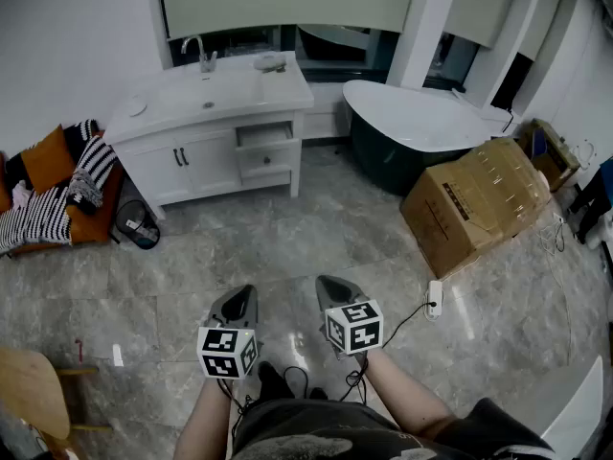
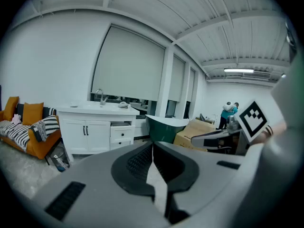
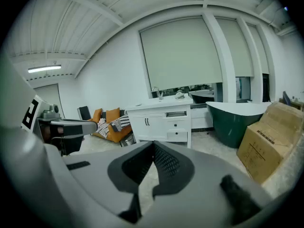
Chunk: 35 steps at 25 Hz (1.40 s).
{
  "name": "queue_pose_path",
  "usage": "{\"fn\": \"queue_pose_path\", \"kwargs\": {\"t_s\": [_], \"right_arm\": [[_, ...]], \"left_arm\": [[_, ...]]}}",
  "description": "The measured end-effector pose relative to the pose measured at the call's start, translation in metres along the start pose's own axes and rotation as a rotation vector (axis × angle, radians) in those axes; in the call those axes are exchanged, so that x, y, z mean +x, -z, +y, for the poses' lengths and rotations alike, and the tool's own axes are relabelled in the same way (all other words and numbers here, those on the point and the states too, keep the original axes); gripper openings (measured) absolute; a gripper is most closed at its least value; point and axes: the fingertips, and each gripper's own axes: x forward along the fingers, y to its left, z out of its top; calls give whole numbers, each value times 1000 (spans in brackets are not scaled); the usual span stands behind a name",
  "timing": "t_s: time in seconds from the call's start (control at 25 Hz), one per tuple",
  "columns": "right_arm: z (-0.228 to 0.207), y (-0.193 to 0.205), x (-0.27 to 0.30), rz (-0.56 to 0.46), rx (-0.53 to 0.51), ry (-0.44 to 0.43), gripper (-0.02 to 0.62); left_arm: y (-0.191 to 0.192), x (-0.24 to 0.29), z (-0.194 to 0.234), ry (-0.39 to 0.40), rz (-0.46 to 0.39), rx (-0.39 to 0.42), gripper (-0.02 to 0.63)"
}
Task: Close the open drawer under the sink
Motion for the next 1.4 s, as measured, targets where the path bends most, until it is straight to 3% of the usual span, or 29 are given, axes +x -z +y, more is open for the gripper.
{"fn": "queue_pose_path", "kwargs": {"t_s": [0.52,0.72,0.84,1.04,1.4], "right_arm": [[1,5,-8,-4,3,5,23],[-4,2,3,-39,108,21,25],[-8,7,10,-19,113,52,25],[-12,0,29,-6,96,97,25],[-5,-5,65,12,172,158,25]], "left_arm": [[4,0,-13,29,4,1,17],[2,27,-12,89,21,-5,17],[-5,40,-9,122,18,14,17],[-7,45,20,128,37,-17,17],[-12,35,91,108,23,-64,17]]}}
